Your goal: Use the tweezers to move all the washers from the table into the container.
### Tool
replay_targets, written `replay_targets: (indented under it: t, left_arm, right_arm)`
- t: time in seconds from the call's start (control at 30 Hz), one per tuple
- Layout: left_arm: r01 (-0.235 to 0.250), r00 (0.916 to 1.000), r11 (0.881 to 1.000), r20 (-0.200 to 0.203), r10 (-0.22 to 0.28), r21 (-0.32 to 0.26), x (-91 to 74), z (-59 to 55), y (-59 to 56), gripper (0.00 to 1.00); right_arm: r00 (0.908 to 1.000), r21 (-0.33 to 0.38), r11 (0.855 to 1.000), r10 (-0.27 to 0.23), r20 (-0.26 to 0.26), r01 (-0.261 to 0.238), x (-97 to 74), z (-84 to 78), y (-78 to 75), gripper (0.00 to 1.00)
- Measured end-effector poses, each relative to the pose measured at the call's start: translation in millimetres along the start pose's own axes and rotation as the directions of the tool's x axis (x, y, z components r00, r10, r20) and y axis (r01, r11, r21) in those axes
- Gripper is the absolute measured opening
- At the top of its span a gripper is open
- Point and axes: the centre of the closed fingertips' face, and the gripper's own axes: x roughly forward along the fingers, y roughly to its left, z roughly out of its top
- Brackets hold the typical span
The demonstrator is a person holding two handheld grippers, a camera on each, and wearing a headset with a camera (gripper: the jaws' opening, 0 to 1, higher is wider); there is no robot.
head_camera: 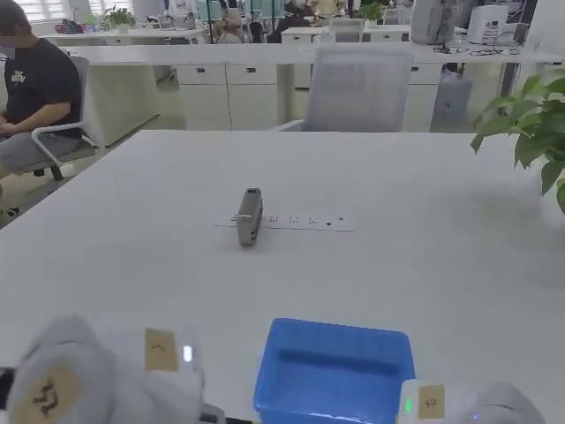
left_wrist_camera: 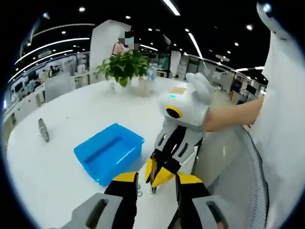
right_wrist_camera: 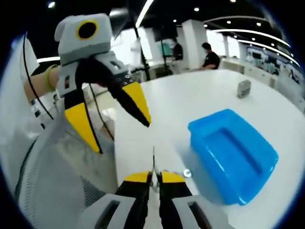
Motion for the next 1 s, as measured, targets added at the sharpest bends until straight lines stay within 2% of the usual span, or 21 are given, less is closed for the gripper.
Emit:
replay_targets:
  t: [0.1,0.17,0.23,0.27,0.37,0.43,0.47,0.53,0.57,0.63,0.67,0.73,0.77,0.83,0.87,0.93,1.0]
  left_arm:
    - [-0.077,0.9957,0.996,0.049,0.079,-0.035,-9.8,-5.2,3.3,0.38]
    - [-0.126,0.9881,0.99,0.082,0.13,-0.06,-14.9,-7.9,5.5,0.43]
    - [-0.178,0.9744,0.98,0.123,0.188,-0.089,-18.5,-8.3,8.9,0.49]
    - [-0.209,0.9646,0.973,0.143,0.221,-0.097,-20.3,-8.5,11.1,0.51]
    - [-0.252,0.9415,0.957,0.191,0.277,-0.145,-23.2,-7.4,14.5,0.58]
    - [-0.264,0.917,0.941,0.248,0.313,-0.211,-25.7,-3.9,17.3,0.64]
    - [-0.269,0.8975,0.931,0.287,0.335,-0.245,-28.0,-0.4,20.2,0.68]
    - [-0.299,0.8725,0.918,0.314,0.374,-0.262,-34.6,4.9,26.7,0.75]
    - [-0.309,0.8667,0.916,0.32,0.382,-0.256,-36.4,5.8,28.8,0.77]
    - [-0.343,0.8276,0.9,0.366,0.425,-0.27,-45.9,11.6,37.3,0.79]
    - [-0.345,0.8166,0.896,0.381,0.434,-0.281,-48.2,13.0,38.9,0.8]
    - [-0.356,0.8036,0.887,0.388,0.451,-0.293,-52.1,12.3,40.0,0.83]
    - [-0.378,0.796,0.88,0.385,0.467,-0.286,-53.9,10.6,42.8,0.84]
    - [-0.415,0.7898,0.87,0.37,0.489,-0.265,-55.2,8.9,45.0,0.86]
    - [-0.431,0.7833,0.869,0.377,0.494,-0.244,-55.8,10.5,44.7,0.86]
    - [-0.435,0.7837,0.87,0.377,0.493,-0.233,-55.0,11.0,43.1,0.87]
    - [-0.441,0.7903,0.871,0.366,0.491,-0.217,-53.2,9.6,42.3,0.86]
  right_arm:
    - [0.9991,0.105,0.994,-0.001,0.043,-0.004,-1.8,-0.5,-5.0,0.03]
    - [0.9978,0.158,0.987,-0.007,0.067,-0.004,-3.8,-1.5,-9.0,0.03]
    - [0.9961,0.208,0.978,-0.007,0.087,-0.012,-6.1,-2.1,-10.6,0.03]
    - [0.995,0.223,0.975,-0.009,0.099,-0.014,-8.4,-2.0,-11.8,0.03]
    - [0.992,0.258,0.966,-0.015,0.126,-0.018,-15.5,1.3,-13.7,0.03]
    - [0.9884,0.274,0.962,-0.024,0.15,-0.018,-24.3,6.6,-16.1,0.03]
    - [0.9856,0.282,0.959,-0.031,0.166,-0.017,-30.3,10.7,-18.1,0.03]
    - [0.9807,0.289,0.957,-0.053,0.188,-0.004,-41.4,17.8,-23.6,0.03]
    - [0.9788,0.289,0.957,-0.062,0.195,0.003,-45.9,20.8,-26.3,0.03]
    - [0.9746,0.285,0.958,-0.089,0.205,0.027,-56.3,27.9,-33.9,0.03]
    - [0.9729,0.281,0.959,-0.098,0.209,0.036,-59.9,31.2,-35.7,0.03]
    - [0.9674,0.272,0.96,-0.125,0.221,0.062,-68.4,39.0,-43.6,0.03]
    - [0.9635,0.27,0.96,-0.139,0.229,0.075,-72.7,43.2,-48.2,0.03]
    - [0.9568,0.267,0.959,-0.165,0.24,0.098,-78.3,48.9,-56.6,0.03]
    - [0.9558,0.267,0.958,-0.169,0.24,0.102,-78.9,49.5,-58.3,0.03]
    - [0.9514,0.27,0.955,-0.191,0.241,0.123,-81.5,52.1,-67.0,0.03]
    - [0.945,0.273,0.95,-0.222,0.24,0.154,-83.2,53.2,-77.9,0.03]
